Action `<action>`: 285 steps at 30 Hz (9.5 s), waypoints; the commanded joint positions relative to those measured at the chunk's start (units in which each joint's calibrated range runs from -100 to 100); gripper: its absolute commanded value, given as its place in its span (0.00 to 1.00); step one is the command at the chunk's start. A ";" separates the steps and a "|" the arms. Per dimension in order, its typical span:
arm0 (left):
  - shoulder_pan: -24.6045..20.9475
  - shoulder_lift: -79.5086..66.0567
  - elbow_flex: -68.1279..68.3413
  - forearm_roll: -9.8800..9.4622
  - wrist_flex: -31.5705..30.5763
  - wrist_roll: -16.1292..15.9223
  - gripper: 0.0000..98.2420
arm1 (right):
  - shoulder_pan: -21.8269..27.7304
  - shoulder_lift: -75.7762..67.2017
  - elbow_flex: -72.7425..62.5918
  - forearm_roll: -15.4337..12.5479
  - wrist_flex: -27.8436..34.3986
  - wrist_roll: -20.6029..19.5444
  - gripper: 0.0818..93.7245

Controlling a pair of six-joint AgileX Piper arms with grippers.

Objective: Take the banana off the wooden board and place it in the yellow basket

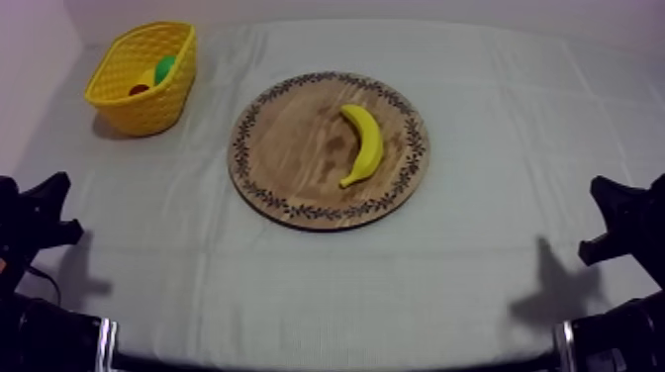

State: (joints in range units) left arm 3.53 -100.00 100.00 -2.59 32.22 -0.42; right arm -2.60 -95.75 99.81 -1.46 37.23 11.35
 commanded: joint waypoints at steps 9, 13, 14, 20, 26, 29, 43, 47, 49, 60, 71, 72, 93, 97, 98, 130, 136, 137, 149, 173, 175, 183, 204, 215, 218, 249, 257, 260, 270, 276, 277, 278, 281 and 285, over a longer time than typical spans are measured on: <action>-0.67 0.00 -0.11 -0.07 0.92 -0.87 0.00 | 0.00 0.00 -0.03 0.02 -0.05 -0.01 0.00; -0.67 0.00 -0.11 -0.07 0.92 -0.90 0.00 | 0.00 0.00 -0.03 0.02 -0.05 -0.04 0.00; -0.67 0.00 -0.11 -0.07 0.92 -0.90 0.00 | 0.00 0.00 -0.03 0.02 -0.05 -0.04 0.00; -0.67 0.00 -0.11 -0.07 0.90 -0.80 0.00 | 0.00 0.00 -0.03 0.02 -0.05 -0.03 0.00; -0.84 0.19 -0.88 -0.96 1.18 0.43 0.00 | 0.00 0.00 -0.03 0.02 -0.05 -0.01 0.00; -1.04 1.25 -1.22 -1.94 0.83 1.28 0.00 | 0.00 0.00 -0.03 0.02 -0.05 0.00 0.00; -2.00 16.73 -17.93 -0.87 -0.52 1.36 0.00 | 0.00 0.00 -0.03 0.02 -0.05 0.00 0.00; -2.09 22.94 -25.94 -0.44 1.81 0.98 0.00 | 0.00 0.00 -0.03 0.02 -0.05 0.00 0.00; -2.07 26.31 -30.23 -0.11 3.17 0.64 0.00 | 0.00 0.00 -0.03 0.02 -0.05 0.00 0.00; 1.40 46.19 -59.00 1.04 15.60 1.34 0.00 | 0.00 0.00 -0.03 0.02 -0.05 0.00 0.00; 8.91 63.83 -84.87 -0.62 25.89 3.81 0.00 | 0.00 0.00 -0.03 0.02 -0.05 0.00 0.00; 9.71 65.31 -86.76 -0.95 26.27 4.37 0.00 | 0.00 0.00 -0.03 0.02 -0.05 0.00 0.00; 24.03 89.33 -110.50 -8.23 33.28 14.19 0.00 | 0.00 0.00 -0.03 0.02 -0.05 0.00 0.00; 26.31 94.80 -115.39 -9.99 35.60 17.11 0.00 | 0.00 0.00 -0.03 0.02 -0.05 0.00 0.00; 26.90 96.27 -116.53 -10.43 36.17 17.82 0.00 | 0.00 0.00 -0.03 0.02 -0.05 0.00 0.00; 34.60 127.69 -126.58 -16.63 41.84 30.91 0.60 | 0.00 0.00 -0.03 0.02 -0.05 0.00 0.00; 34.71 128.29 -128.32 -14.72 44.58 30.30 0.75 | 0.00 0.00 -0.03 0.02 -0.05 0.00 0.00; 34.76 128.37 -128.43 -14.53 45.25 30.31 0.76 | 0.00 0.00 -0.03 0.02 -0.05 0.00 0.00; 33.52 132.53 -127.86 -13.17 47.61 30.99 0.79 | 0.00 0.00 -0.03 0.02 -0.05 0.00 0.00; 32.38 153.16 -134.26 -11.57 49.00 32.74 0.76 | 0.00 0.00 -0.03 0.02 -0.05 0.00 0.00; 32.32 154.64 -135.66 -11.47 48.96 32.86 0.76 | 0.00 0.00 -0.03 0.02 -0.05 0.00 0.00; 32.17 158.65 -139.24 -11.32 48.79 33.04 0.74 | 0.00 0.00 -0.03 0.02 -0.05 0.00 0.00; 31.22 160.96 -140.30 -10.96 44.31 29.17 0.24 | 0.00 0.00 -0.03 0.02 -0.05 0.00 0.00; 30.53 153.17 -137.00 -9.73 44.32 26.41 0.19 | 0.00 0.00 -0.03 0.02 -0.05 0.00 0.00; 30.33 147.64 -134.86 -9.19 44.36 24.87 0.19 | 0.00 0.00 -0.03 0.02 -0.05 0.00 0.00; 12.08 92.53 -107.65 -7.75 42.43 9.09 0.19 | 0.00 0.00 -0.03 0.02 -0.05 0.00 0.00; 6.66 90.18 -111.58 -7.88 42.29 7.79 0.18 | 0.00 0.00 -0.03 0.02 -0.05 0.00 0.00; 4.62 91.16 -113.36 -7.89 42.28 7.37 0.18 | 0.00 0.00 -0.03 0.02 -0.05 0.00 0.00; 1.27 98.51 -114.27 -8.30 41.57 7.29 0.18 | 0.00 0.00 -0.03 0.02 -0.05 0.00 0.00; 0.93 104.16 -114.44 -8.67 41.34 7.80 0.17 | 0.00 0.00 -0.03 0.02 -0.05 0.00 0.00; 0.91 105.22 -114.53 -8.79 41.33 7.85 0.17 | 0.00 0.00 -0.03 0.02 -0.05 0.00 0.00; 0.89 106.36 -114.66 -8.96 41.33 7.96 0.17 | 0.00 0.00 -0.03 0.02 -0.05 0.00 0.00; 0.87 109.92 -115.43 -9.63 41.32 8.38 0.17 | 0.00 0.00 -0.03 0.02 -0.05 0.00 0.00; 0.69 114.30 -116.21 -10.24 41.31 8.66 0.17 | 0.00 0.00 -0.03 0.02 -0.05 0.00 0.00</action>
State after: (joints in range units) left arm 4.23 12.38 -16.20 -12.77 73.46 8.20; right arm -2.60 -95.75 99.81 -1.46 37.25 11.35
